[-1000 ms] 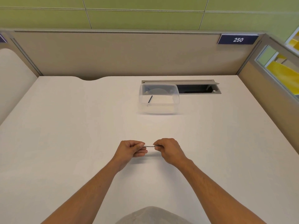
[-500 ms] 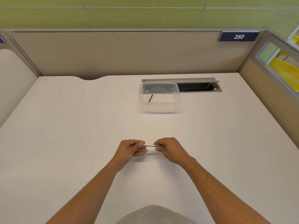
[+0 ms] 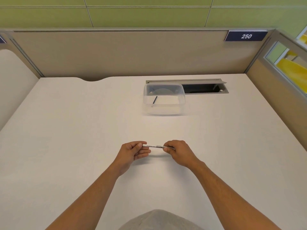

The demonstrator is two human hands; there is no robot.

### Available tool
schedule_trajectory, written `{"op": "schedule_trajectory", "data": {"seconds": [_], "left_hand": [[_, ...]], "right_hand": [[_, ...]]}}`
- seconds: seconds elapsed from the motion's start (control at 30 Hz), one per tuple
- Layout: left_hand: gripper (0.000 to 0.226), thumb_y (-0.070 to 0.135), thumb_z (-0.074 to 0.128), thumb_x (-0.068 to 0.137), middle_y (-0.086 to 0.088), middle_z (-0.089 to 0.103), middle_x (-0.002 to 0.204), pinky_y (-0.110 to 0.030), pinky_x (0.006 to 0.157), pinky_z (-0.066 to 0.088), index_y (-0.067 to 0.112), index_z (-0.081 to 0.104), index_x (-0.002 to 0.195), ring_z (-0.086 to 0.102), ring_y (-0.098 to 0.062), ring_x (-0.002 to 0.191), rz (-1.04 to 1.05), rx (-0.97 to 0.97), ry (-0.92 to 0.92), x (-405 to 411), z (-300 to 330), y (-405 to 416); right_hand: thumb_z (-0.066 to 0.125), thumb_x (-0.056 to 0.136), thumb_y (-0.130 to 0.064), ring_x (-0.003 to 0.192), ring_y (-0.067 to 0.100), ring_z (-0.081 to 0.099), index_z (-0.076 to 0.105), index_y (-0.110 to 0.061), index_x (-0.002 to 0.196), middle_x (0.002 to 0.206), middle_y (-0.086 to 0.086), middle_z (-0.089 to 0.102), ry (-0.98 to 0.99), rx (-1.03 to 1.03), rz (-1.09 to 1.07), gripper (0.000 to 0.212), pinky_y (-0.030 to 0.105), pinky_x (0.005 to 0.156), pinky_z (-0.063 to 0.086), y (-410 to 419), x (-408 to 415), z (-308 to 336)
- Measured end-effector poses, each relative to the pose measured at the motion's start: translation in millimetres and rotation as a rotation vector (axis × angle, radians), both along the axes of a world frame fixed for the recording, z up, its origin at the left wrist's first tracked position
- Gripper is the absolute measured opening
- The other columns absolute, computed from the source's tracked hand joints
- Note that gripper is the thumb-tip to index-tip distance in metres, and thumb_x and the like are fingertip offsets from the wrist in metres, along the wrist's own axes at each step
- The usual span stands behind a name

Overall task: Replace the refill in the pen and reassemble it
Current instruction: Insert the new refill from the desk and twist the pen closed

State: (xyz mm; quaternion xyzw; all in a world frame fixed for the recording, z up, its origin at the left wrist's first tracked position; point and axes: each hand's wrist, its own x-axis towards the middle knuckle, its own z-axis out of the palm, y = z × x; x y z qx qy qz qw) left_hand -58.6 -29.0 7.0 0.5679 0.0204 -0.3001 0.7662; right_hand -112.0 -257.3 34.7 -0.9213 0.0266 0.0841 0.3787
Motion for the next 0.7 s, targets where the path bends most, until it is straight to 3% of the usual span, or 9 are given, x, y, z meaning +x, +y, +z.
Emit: {"op": "schedule_trajectory", "data": {"seconds": [0.3, 0.7], "left_hand": [[0.02, 0.008, 0.051, 0.099, -0.018, 0.076, 0.091, -0.028, 0.072, 0.059, 0.003, 0.07, 0.099, 0.073, -0.033, 0.09, 0.009, 0.048, -0.026, -0.4, 3.0, -4.8], [0.018, 0.007, 0.052, 0.098, -0.015, 0.075, 0.085, -0.026, 0.07, 0.059, 0.0, 0.069, 0.101, 0.074, -0.025, 0.081, -0.02, 0.134, -0.036, 1.6, -6.1, -9.2]], "right_hand": [[0.058, 0.09, -0.022, 0.071, 0.021, 0.052, 0.068, -0.017, 0.084, 0.072, 0.0, 0.061, -0.051, -0.032, -0.021, 0.012, 0.03, 0.063, 0.036, 0.7, 0.1, -3.4], [0.061, 0.089, -0.023, 0.079, 0.018, 0.058, 0.07, -0.017, 0.089, 0.085, 0.002, 0.068, 0.016, 0.052, -0.029, 0.011, 0.03, 0.07, 0.044, -5.0, -2.0, -11.4]]}}
